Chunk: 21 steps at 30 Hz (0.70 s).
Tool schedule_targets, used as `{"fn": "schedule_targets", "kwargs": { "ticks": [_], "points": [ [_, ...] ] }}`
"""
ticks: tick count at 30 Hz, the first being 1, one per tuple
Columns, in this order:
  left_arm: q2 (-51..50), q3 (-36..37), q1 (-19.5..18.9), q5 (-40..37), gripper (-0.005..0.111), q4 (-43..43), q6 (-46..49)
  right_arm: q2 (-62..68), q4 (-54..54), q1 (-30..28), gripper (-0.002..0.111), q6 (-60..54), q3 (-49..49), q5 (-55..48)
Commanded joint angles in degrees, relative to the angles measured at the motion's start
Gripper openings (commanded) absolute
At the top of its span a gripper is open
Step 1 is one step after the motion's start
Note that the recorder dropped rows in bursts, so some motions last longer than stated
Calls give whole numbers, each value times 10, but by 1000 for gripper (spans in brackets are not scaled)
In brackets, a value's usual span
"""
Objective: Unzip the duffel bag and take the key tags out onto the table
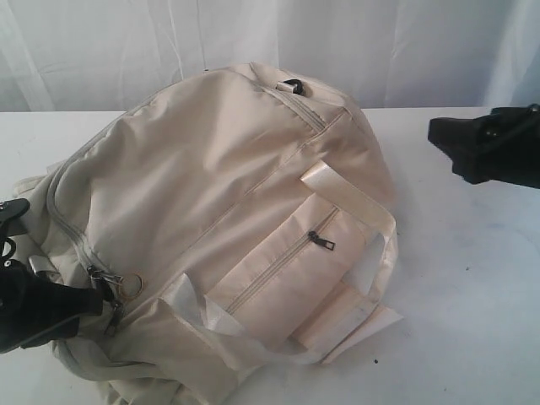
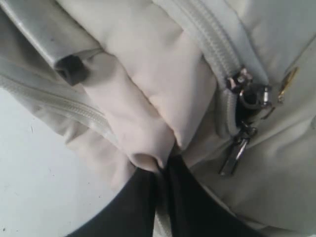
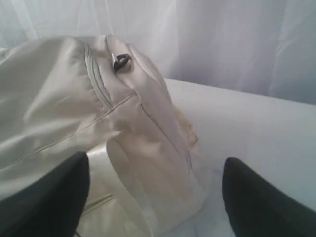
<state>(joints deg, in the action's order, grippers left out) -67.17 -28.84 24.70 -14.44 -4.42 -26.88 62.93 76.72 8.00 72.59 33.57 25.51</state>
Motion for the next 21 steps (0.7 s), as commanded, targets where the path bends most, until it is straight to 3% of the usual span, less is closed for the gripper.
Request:
{"fn": "schedule_targets", "kwargs": {
  "ticks": [1,5,11,21],
  "points": [
    [-1,3,0,-32,0,19,3,104,-2,22,70,-5,49,23],
    [-1,3,0,-32,0,19,3,181,-2,48,70,-20,90,59],
    [-1,3,0,-32,0,19,3,271,-2,88,70,-160,172,33],
    [-1,3,0,-36,0,19,3,371,-11,98,70,-158,273,6]
  ]
}}
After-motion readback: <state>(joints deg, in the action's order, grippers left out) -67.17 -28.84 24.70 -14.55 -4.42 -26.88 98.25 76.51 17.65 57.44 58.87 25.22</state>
